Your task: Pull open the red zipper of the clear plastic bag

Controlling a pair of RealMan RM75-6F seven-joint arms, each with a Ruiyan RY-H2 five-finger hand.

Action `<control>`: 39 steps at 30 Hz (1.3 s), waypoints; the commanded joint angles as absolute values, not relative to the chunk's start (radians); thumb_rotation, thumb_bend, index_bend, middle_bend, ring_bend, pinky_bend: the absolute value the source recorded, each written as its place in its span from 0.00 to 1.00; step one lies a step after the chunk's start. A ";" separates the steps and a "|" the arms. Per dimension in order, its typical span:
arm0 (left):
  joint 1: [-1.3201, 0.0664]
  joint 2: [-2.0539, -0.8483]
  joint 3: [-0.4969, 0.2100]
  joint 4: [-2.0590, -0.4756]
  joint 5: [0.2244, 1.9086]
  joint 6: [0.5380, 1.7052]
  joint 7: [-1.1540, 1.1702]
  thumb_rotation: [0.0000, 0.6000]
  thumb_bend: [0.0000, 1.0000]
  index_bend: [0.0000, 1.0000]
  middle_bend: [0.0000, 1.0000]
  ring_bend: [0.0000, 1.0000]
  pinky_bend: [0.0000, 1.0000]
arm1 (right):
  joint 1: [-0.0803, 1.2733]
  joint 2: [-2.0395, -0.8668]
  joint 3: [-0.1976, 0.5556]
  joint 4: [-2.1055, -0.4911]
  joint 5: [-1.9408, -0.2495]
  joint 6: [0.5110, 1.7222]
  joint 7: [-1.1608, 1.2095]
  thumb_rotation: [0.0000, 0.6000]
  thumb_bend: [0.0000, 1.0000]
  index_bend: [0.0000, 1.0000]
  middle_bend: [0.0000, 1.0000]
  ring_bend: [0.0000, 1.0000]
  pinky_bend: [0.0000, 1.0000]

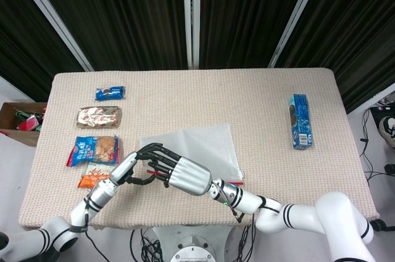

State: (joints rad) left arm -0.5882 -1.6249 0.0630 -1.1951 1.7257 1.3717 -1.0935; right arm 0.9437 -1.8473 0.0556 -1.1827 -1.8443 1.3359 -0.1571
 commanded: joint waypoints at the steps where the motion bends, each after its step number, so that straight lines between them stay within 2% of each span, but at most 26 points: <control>1: -0.590 -1.623 0.065 -1.194 1.725 1.374 -1.117 1.00 0.47 0.62 0.24 0.11 0.12 | 0.936 -1.847 0.052 -1.179 -1.848 1.340 -0.158 1.00 0.49 0.88 0.23 0.00 0.00; 19: -0.592 -1.631 0.085 -1.163 1.721 1.381 -1.348 1.00 0.48 0.63 0.23 0.11 0.12 | 0.907 -1.845 0.041 -1.149 -1.894 1.380 -0.219 1.00 0.49 0.88 0.22 0.00 0.00; 39: -0.583 -1.652 0.074 -1.116 1.692 1.383 -1.446 1.00 0.49 0.64 0.23 0.11 0.12 | 0.850 -1.803 0.020 -1.173 -1.913 1.409 -0.261 1.00 0.49 0.88 0.22 0.00 0.00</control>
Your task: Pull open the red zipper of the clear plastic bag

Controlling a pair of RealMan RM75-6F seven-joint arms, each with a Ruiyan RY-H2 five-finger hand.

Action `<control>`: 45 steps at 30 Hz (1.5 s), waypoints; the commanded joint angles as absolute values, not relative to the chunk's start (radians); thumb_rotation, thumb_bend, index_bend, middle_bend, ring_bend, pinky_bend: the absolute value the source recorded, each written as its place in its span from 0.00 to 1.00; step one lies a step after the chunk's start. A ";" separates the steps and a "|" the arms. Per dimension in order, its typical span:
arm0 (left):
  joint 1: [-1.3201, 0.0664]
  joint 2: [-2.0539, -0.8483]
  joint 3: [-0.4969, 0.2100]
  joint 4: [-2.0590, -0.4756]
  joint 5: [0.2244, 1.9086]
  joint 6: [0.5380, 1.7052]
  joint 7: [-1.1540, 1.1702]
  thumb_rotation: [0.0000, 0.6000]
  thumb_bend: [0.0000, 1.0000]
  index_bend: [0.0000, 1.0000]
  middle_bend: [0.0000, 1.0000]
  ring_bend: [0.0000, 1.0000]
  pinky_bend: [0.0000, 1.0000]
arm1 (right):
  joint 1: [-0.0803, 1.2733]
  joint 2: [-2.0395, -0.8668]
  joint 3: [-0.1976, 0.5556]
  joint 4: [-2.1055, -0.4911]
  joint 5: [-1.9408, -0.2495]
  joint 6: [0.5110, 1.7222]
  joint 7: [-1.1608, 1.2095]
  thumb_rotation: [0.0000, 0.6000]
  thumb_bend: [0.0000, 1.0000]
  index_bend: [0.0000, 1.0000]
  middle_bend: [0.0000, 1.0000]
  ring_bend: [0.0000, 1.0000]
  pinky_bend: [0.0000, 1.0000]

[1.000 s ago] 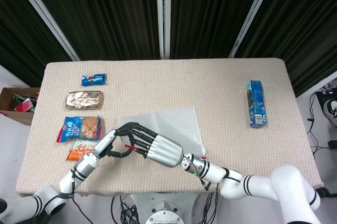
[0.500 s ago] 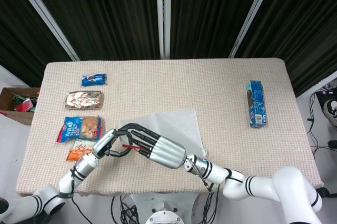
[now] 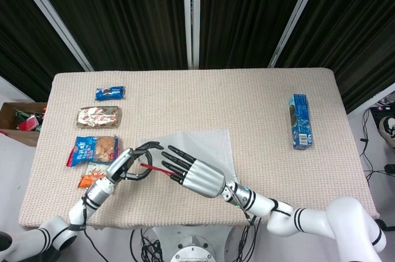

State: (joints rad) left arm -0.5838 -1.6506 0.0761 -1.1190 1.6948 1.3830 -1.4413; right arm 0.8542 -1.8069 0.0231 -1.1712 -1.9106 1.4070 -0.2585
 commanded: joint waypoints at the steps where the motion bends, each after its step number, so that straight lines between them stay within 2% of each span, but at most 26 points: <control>1: -0.582 -1.652 0.072 -1.115 1.690 1.384 -1.446 1.00 0.49 0.64 0.23 0.11 0.12 | 0.846 -1.799 0.017 -1.176 -1.914 1.411 -0.263 1.00 0.49 0.88 0.22 0.00 0.00; 6: -0.576 -1.651 0.062 -1.102 1.676 1.386 -1.442 1.00 0.49 0.64 0.23 0.11 0.12 | 0.811 -1.763 -0.008 -1.191 -1.920 1.426 -0.283 1.00 0.49 0.88 0.22 0.00 0.00; 18: -0.534 -1.658 0.035 -1.049 1.604 1.352 -1.324 1.00 0.49 0.64 0.23 0.11 0.12 | 0.619 -1.644 -0.111 -1.202 -1.882 1.513 -0.286 1.00 0.49 0.88 0.22 0.00 0.00; 30: -0.496 -1.653 0.031 -1.041 1.584 1.338 -1.159 1.00 0.49 0.64 0.23 0.11 0.12 | 0.495 -1.577 -0.123 -1.163 -1.823 1.554 -0.234 1.00 0.49 0.88 0.22 0.00 0.00; 38: -0.490 -1.653 0.025 -1.059 1.587 1.333 -1.103 1.00 0.49 0.64 0.23 0.11 0.12 | 0.458 -1.568 -0.116 -1.156 -1.816 1.558 -0.202 1.00 0.49 0.87 0.21 0.00 0.00; 40: -0.488 -1.652 0.024 -1.063 1.590 1.334 -1.072 1.00 0.49 0.64 0.23 0.11 0.12 | 0.451 -1.556 -0.114 -1.179 -1.795 1.530 -0.194 1.00 0.47 0.77 0.17 0.00 0.00; 42: -0.489 -1.640 0.031 -1.067 1.602 1.331 -0.986 1.00 0.49 0.57 0.21 0.11 0.12 | 0.445 -1.527 -0.106 -1.239 -1.743 1.470 -0.205 1.00 0.35 0.48 0.08 0.00 0.00; 44: -0.488 -1.621 0.036 -1.081 1.607 1.324 -0.862 1.00 0.42 0.43 0.18 0.10 0.12 | 0.446 -1.497 -0.093 -1.298 -1.701 1.424 -0.225 1.00 0.19 0.13 0.01 0.00 0.00; 45: -0.485 -1.605 0.035 -1.100 1.601 1.319 -0.763 1.00 0.36 0.35 0.16 0.10 0.12 | 0.448 -1.474 -0.084 -1.338 -1.678 1.400 -0.233 1.00 0.12 0.03 0.00 0.00 0.00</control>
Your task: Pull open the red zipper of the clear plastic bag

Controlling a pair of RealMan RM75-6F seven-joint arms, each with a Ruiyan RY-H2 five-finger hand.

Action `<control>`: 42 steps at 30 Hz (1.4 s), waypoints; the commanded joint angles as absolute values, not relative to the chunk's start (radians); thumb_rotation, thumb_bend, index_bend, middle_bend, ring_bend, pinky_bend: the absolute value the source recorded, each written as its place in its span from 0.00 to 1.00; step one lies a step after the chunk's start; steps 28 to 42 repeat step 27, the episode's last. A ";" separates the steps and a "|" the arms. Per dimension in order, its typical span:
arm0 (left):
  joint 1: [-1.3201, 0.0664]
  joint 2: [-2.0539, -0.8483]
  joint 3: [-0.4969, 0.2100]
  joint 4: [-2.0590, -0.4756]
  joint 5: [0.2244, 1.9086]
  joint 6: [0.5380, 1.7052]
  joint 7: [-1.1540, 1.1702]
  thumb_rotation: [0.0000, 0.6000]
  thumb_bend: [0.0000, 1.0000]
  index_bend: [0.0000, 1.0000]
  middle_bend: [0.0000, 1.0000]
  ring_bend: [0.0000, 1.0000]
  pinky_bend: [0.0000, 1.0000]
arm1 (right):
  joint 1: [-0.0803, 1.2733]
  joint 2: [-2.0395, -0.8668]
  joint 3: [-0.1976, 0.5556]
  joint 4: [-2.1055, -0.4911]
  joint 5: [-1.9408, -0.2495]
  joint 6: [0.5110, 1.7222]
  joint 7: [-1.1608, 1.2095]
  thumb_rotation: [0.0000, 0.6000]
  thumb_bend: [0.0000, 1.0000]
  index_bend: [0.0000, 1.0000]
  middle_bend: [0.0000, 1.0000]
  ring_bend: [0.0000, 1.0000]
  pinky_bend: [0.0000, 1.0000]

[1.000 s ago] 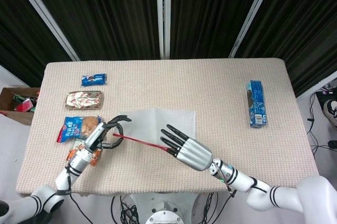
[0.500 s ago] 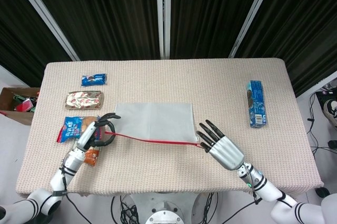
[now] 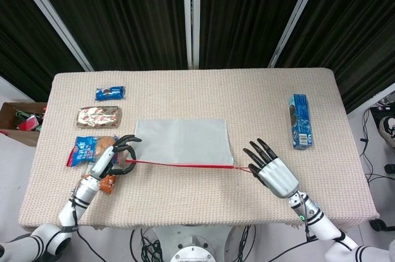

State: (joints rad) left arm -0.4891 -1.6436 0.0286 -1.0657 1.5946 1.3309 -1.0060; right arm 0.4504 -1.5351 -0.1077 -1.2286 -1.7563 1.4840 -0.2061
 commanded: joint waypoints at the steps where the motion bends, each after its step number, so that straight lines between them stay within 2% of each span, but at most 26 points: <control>1: -0.480 -1.592 0.032 -1.118 1.595 1.317 -0.688 1.00 0.31 0.30 0.15 0.10 0.12 | 0.449 -1.459 -0.075 -1.361 -1.665 1.389 -0.238 1.00 0.09 0.00 0.00 0.00 0.00; 3: -0.466 -1.558 0.025 -1.173 1.571 1.313 -0.537 1.00 0.27 0.25 0.14 0.09 0.12 | 0.451 -1.423 -0.058 -1.401 -1.639 1.370 -0.245 1.00 0.04 0.00 0.00 0.00 0.00; 7: -0.426 -1.475 0.008 -1.272 1.512 1.327 -0.321 1.00 0.25 0.23 0.14 0.09 0.12 | 0.441 -1.355 -0.021 -1.447 -1.600 1.375 -0.234 1.00 0.03 0.00 0.00 0.00 0.00; 9: -0.394 -1.434 -0.005 -1.310 1.471 1.352 -0.226 1.00 0.24 0.23 0.14 0.09 0.12 | 0.422 -1.323 -0.005 -1.474 -1.578 1.398 -0.217 1.00 0.05 0.00 0.00 0.00 0.00; 12: -0.343 -1.378 -0.022 -1.343 1.408 1.393 -0.104 1.00 0.23 0.23 0.14 0.09 0.12 | 0.380 -1.269 0.008 -1.519 -1.533 1.427 -0.194 1.00 0.15 0.00 0.00 0.00 0.00; 15: -0.290 -1.323 -0.028 -1.372 1.351 1.419 -0.046 1.00 0.22 0.23 0.14 0.09 0.12 | 0.334 -1.209 0.009 -1.574 -1.486 1.443 -0.137 1.00 0.18 0.00 0.02 0.00 0.00; 23: -0.164 -1.231 0.002 -1.456 1.320 1.487 -0.077 1.00 0.22 0.23 0.14 0.09 0.12 | 0.218 -1.081 -0.033 -1.622 -1.486 1.500 0.084 1.00 0.18 0.00 0.03 0.00 0.00; 27: -0.107 -1.205 0.028 -1.514 1.360 1.546 -0.090 1.00 0.22 0.23 0.14 0.09 0.12 | 0.160 -1.081 -0.045 -1.596 -1.512 1.564 0.133 1.00 0.18 0.00 0.03 0.00 0.00; 42: -0.107 -1.205 0.028 -1.514 1.360 1.546 -0.090 1.00 0.22 0.23 0.14 0.09 0.12 | 0.160 -1.081 -0.045 -1.596 -1.512 1.564 0.133 1.00 0.18 0.00 0.03 0.00 0.00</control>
